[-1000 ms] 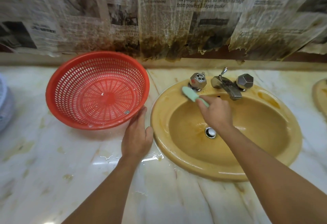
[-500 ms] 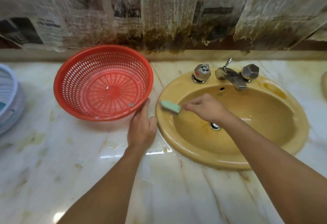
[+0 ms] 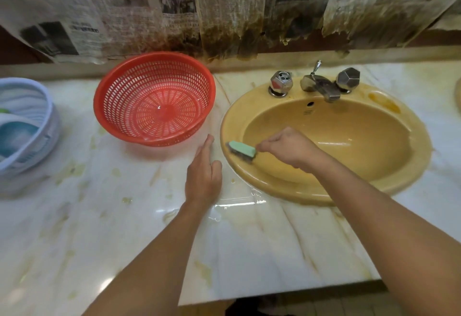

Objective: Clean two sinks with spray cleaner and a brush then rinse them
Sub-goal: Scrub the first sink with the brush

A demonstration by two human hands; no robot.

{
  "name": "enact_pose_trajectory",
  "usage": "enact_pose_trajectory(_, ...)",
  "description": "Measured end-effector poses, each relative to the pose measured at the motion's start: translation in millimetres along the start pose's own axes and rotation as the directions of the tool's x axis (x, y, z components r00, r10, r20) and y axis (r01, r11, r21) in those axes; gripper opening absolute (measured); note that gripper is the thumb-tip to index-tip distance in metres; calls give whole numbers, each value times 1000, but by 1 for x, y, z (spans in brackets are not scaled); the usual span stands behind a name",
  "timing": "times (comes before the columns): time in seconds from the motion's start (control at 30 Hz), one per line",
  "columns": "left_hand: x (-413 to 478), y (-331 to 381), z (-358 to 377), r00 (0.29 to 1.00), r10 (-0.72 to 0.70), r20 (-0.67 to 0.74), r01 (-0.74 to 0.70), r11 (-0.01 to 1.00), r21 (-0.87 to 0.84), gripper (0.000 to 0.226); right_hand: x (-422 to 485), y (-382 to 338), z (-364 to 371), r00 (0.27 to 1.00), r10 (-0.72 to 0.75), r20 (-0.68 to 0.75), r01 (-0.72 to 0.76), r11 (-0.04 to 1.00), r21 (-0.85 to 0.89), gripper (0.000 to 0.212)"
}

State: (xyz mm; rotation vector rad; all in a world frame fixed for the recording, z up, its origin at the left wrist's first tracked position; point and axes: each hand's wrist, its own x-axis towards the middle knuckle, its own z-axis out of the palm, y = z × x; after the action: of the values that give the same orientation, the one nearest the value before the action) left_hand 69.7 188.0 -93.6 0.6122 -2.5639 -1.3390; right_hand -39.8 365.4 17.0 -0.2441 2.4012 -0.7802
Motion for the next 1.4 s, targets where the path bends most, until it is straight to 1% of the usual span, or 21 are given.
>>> enact_pose_trajectory(0.03,-4,0,1,1000,2,14,-2,1000,21,71,-5,5,-3,999,19,27,-18,999,-38,24)
enact_pose_trajectory(0.1,-8,3,2,999,1,34,-3,998,60,72,-12,19,-6,997,73,19,-73,997,-11,34)
enact_pose_trajectory(0.13,-8,4,3,999,-7,37,4,997,72,72,-17,28,-6,996,86,-3,-86,996,2,35)
enact_pose_trajectory(0.23,-8,8,3,999,-20,48,16,996,89,72,-31,46,7,989,97,-109,-102,994,-37,31)
enact_pose_trajectory(0.3,-6,7,3,999,-19,51,14,996,89,72,-39,48,21,976,120,-182,-103,990,99,29)
enact_pose_trajectory(0.37,-5,4,3,999,-26,47,22,997,72,71,-44,42,40,960,126,-251,-83,982,172,25)
enact_pose_trajectory(0.47,-6,2,1,999,-23,42,22,999,33,67,-48,29,69,954,92,-286,-48,986,158,27)
enact_pose_trajectory(0.53,-6,0,-1,998,-2,59,2,1000,7,66,-50,23,79,939,112,-325,-72,989,133,31)
enact_pose_trajectory(0.63,-4,-5,-5,992,50,118,-50,999,-5,67,-68,29,72,878,223,-425,-209,975,78,28)
enact_pose_trajectory(0.73,2,-12,-6,953,218,210,-222,975,-5,66,-90,43,69,772,373,-514,-350,925,146,27)
enact_pose_trajectory(0.8,5,-17,-6,922,306,236,-312,950,-16,63,-90,36,85,705,434,-561,-388,898,206,29)
enact_pose_trajectory(0.83,6,-18,-6,918,316,237,-319,947,-28,62,-85,25,97,687,448,-571,-383,892,240,30)
enact_pose_trajectory(0.9,6,-19,-8,926,300,230,-292,954,-70,60,-68,0,122,675,451,-584,-362,892,271,33)
enact_pose_trajectory(1.0,5,-18,-11,932,289,219,-268,956,-119,61,-56,-22,137,697,422,-579,-340,906,252,34)
enact_pose_trajectory(1.07,6,-19,-12,934,280,220,-255,958,-135,61,-69,-14,131,689,438,-577,-358,898,254,32)
enact_pose_trajectory(1.1,6,-19,-12,936,269,226,-242,960,-139,61,-81,-5,129,668,448,-594,-378,892,248,32)
enact_pose_trajectory(1.2,4,-18,-12,939,247,239,-215,964,-153,62,-120,30,135,563,462,-685,-437,870,229,36)
enact_pose_trajectory(1.23,4,-18,-12,940,240,242,-206,966,-158,63,-128,37,139,552,454,-699,-441,871,217,37)
enact_pose_trajectory(1.27,4,-18,-12,941,232,246,-197,967,-161,63,-131,42,145,568,439,-696,-439,877,194,38)
enact_pose_trajectory(1.33,5,-19,-11,939,234,251,-195,966,-171,63,-124,40,156,641,394,-659,-403,903,148,39)
enact_pose_trajectory(1.4,6,-21,-11,934,252,254,-207,960,-191,62,-107,31,161,728,280,-626,-311,948,63,37)
